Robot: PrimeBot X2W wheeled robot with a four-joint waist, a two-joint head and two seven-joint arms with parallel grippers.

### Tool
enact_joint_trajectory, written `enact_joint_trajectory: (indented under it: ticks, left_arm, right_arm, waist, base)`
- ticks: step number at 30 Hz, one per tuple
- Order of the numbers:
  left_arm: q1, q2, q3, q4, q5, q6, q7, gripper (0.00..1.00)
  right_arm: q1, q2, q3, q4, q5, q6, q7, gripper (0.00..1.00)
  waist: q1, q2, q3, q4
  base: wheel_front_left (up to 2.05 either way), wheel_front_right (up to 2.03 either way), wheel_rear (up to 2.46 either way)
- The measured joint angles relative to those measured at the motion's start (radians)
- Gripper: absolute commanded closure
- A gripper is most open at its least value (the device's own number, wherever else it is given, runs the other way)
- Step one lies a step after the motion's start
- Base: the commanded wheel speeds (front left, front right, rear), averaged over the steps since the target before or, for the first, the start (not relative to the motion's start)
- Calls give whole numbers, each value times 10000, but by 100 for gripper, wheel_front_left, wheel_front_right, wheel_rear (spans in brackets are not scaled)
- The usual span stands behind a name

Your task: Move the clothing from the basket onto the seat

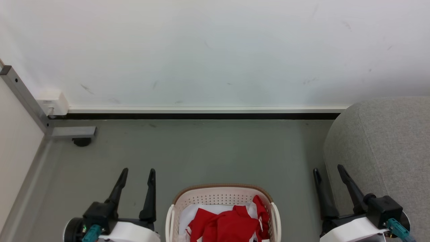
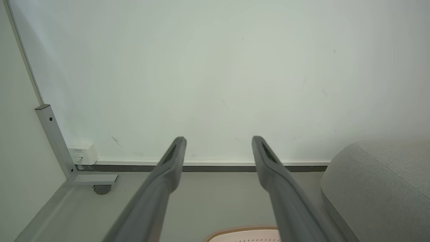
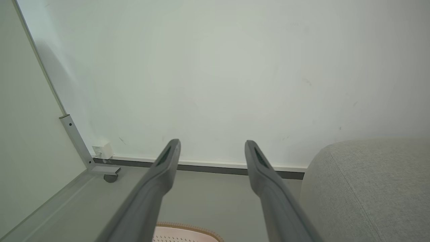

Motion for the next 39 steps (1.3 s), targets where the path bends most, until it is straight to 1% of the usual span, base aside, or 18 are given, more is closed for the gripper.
enact_joint_trajectory:
  ticks: [13, 39]
  left_arm:
    - [-32, 0, -61, -23, 805, 4, -234, 0]
    - [-99, -21, 29, 339, 790, -104, -234, 0]
  right_arm:
    - [-118, -12, 178, 0, -552, 0, -221, 0]
    - [-144, -15, 217, 35, -408, 0, -222, 0]
  waist:
    - [0, 0, 10, -21]
    - [0, 0, 20, -45]
  base:
    - [0, 0, 0]
    - [0, 0, 0]
